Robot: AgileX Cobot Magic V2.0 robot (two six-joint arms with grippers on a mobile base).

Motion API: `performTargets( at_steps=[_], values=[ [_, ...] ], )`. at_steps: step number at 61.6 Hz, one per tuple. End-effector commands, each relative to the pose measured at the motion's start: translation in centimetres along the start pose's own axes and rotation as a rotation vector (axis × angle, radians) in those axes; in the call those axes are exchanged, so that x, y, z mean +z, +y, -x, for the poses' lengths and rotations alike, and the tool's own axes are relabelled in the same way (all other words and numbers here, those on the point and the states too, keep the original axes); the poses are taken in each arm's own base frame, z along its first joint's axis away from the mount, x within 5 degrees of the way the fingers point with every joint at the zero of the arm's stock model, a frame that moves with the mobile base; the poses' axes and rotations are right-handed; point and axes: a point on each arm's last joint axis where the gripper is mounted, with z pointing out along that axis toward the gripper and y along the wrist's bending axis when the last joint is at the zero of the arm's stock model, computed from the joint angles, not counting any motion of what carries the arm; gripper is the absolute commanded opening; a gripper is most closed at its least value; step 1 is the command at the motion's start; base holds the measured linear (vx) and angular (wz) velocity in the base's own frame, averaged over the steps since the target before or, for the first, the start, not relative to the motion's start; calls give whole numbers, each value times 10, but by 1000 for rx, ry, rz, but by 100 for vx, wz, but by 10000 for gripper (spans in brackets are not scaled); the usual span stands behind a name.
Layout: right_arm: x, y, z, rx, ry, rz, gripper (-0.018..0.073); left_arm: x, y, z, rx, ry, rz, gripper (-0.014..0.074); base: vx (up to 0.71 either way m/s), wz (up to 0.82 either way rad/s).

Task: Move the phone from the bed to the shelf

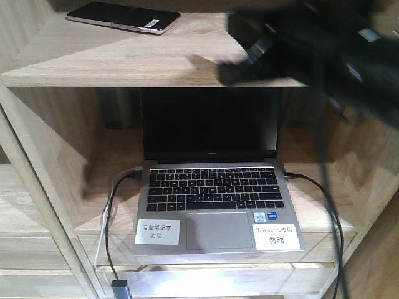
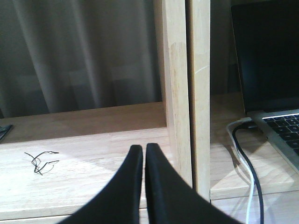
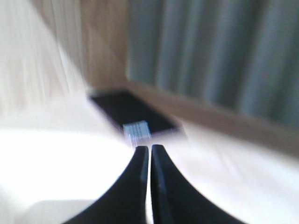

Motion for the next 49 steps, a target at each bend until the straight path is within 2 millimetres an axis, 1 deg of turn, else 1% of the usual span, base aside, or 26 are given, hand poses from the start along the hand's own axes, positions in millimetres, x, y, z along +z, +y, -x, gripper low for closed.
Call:
performTargets(
  at_steps=[1, 6, 9, 12, 21, 22, 24, 25, 31, 33, 35, 36, 39, 43, 49],
  values=[
    [-35, -4, 12, 5, -86, -52, -10, -2, 2, 15, -15, -103, 14, 1, 0, 0],
    [-53, -3, 3, 7, -86, -52, -10, -2, 2, 15, -15, -103, 14, 1, 0, 0],
    [-67, -2, -1, 7, -97, -52, -10, -2, 2, 15, -15, -103, 14, 1, 0, 0],
    [-76, -1, -6, 7, -96, -47, -10, -2, 2, 15, -15, -103, 14, 1, 0, 0],
    [-114, 2, -16, 6, -145, -45, -10, -2, 2, 15, -15, -103, 14, 1, 0, 0],
    [-115, 2, -20, 6, -137, -44, -10, -2, 2, 15, -15, -103, 14, 1, 0, 0],
    [-126, 3, -22, 6, -157, -45, -10, -2, 2, 15, -15, -103, 14, 1, 0, 0],
    [-127, 3, -24, 7, -155, -45, -10, -2, 2, 15, -15, -103, 14, 1, 0, 0],
    [-152, 5, -32, 25, -203, -44, -10, -2, 2, 15, -15, -103, 14, 1, 0, 0],
    [-159, 6, -37, 37, -212, -43, -10, -2, 2, 15, -15, -103, 14, 1, 0, 0],
    [-163, 6, -40, 45, -216, -42, -10, -2, 2, 15, -15, -103, 14, 1, 0, 0],
    [-168, 6, -42, 50, -230, -42, -10, -2, 2, 15, -15, -103, 14, 1, 0, 0],
    [-176, 7, -47, 55, -246, -42, -10, -2, 2, 15, -15, -103, 14, 1, 0, 0],
    [-184, 8, -54, 55, -259, -42, -10, -2, 2, 15, -15, -103, 14, 1, 0, 0],
    [-194, 8, -60, 54, -285, -42, -10, -2, 2, 15, -15, -103, 14, 1, 0, 0]
  ],
)
